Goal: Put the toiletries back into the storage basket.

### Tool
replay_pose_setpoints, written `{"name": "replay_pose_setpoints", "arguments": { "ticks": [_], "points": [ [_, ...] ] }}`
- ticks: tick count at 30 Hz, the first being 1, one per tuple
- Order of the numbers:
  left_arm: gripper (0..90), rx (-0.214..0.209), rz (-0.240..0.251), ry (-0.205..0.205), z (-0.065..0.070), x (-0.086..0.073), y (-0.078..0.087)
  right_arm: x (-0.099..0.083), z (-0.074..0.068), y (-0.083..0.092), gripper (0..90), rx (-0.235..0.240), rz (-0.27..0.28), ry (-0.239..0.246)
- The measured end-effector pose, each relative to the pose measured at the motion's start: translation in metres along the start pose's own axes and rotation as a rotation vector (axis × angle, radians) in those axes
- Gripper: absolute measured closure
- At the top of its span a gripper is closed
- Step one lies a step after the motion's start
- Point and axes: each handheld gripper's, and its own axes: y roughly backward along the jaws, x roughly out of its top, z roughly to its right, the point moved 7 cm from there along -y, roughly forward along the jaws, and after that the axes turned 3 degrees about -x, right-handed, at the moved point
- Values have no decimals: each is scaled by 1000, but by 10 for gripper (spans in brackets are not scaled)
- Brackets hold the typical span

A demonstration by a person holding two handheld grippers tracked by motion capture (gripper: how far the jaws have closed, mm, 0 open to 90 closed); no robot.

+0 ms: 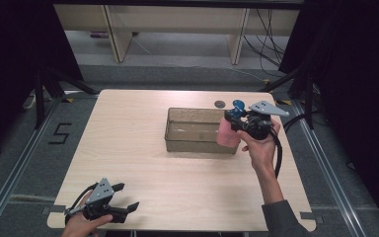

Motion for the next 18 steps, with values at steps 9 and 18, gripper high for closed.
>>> {"name": "replay_pose_setpoints", "arguments": {
  "ticks": [9,18],
  "points": [
    [147,0,3,1,0,0,0,-1,10,-11,534,-22,-4,-19],
    [147,-1,4,1,0,0,0,0,11,-21,534,-31,-10,-27]
  ]
}}
